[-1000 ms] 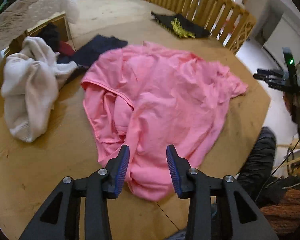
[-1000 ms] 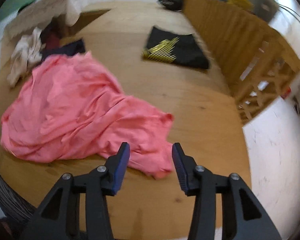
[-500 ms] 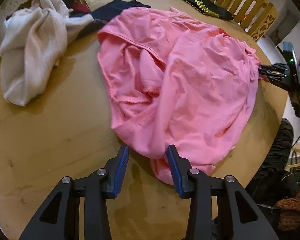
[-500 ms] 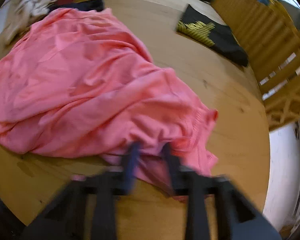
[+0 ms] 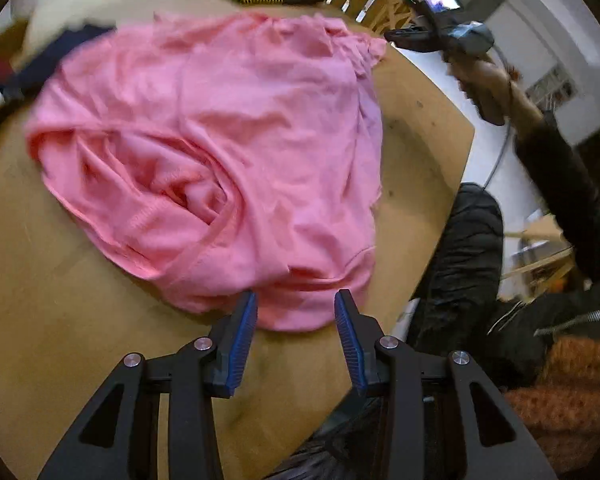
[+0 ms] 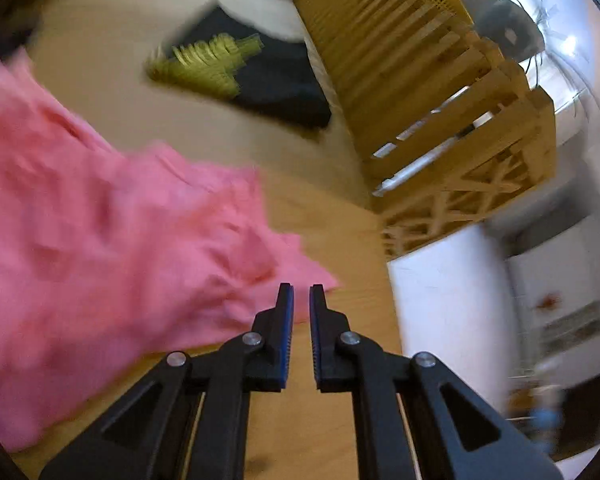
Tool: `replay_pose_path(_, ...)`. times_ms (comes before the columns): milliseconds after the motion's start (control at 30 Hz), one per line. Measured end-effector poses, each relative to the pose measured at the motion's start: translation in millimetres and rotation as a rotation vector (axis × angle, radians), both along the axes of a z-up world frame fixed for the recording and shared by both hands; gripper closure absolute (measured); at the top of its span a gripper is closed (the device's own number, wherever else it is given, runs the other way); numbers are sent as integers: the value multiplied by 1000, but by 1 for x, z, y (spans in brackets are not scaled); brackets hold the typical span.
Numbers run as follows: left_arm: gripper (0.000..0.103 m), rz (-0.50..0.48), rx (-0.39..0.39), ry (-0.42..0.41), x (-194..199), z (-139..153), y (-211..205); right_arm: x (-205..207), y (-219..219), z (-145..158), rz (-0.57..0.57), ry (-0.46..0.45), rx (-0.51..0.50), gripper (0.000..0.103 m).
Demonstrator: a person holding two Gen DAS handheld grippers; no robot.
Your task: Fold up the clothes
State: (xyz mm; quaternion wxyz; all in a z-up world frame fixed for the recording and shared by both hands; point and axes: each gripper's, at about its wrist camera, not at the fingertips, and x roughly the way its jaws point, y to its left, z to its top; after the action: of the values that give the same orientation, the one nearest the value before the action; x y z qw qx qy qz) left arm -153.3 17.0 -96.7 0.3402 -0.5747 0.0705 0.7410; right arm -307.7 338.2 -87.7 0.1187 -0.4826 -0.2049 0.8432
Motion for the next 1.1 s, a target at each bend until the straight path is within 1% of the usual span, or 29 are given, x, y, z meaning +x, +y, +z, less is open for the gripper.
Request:
replay_pose_path(33,64,15,-27,26,-3,5,-9,14,-13,9,61,-4,-70,83)
replay_pose_path(100,64,86,-75,64,-24,12,-36,44,-43,15,170,-16,-152,54)
replay_pose_path(133,64,117,-89,79,-36,14,-46,59,-60,15,226,-27,-187,50)
replay_pose_path(167,64,144,-98,96,-52,18,-54,72,-77,12,276,-46,-213,49)
replay_pose_path(200,61,170,-106,114,-68,21,-61,83,-92,8,321,-72,-230,49)
replay_pose_path(267,59,209,-125,144,-100,24,-70,100,-123,-4,404,-125,-247,49)
replay_pose_path(367,58,232,-162,164,-144,17,-70,116,-145,-21,471,-164,-220,49)
replay_pose_path(467,58,238,-179,157,-186,4,-58,116,-158,-35,493,-174,-171,49)
replay_pose_path(533,57,232,-189,150,-209,-7,-47,111,-158,-40,492,-183,-168,49)
replay_pose_path(600,55,210,-205,138,-224,-19,-34,106,-156,-43,487,-190,-180,49)
replay_pose_path(667,56,184,-237,134,-232,-28,-23,104,-155,-44,494,-190,-185,49)
replay_pose_path(733,68,154,-237,117,-235,-35,-15,104,-156,-45,505,-189,-189,49)
replay_pose_path(767,89,141,-222,106,-234,-37,-13,104,-156,-45,511,-188,-190,49)
replay_pose_path(800,97,129,-204,95,-234,-38,-11,104,-156,-46,516,-188,-192,57)
replay_pose_path(833,97,124,-195,97,-232,-39,-10,106,-156,-46,528,-197,-213,67)
replay_pose_path(867,98,127,-182,98,-231,-38,-11,107,-156,-46,534,-212,-238,95)
replay_pose_path(900,98,131,-167,98,-230,-38,-13,106,-156,-47,532,-225,-251,101)
replay_pose_path(1000,99,170,-104,102,-226,-33,-26,107,-157,-47,547,-215,-249,101)
replay_pose_path(1100,99,227,-39,110,-223,-25,-48,107,-146,-40,521,-187,-247,101)
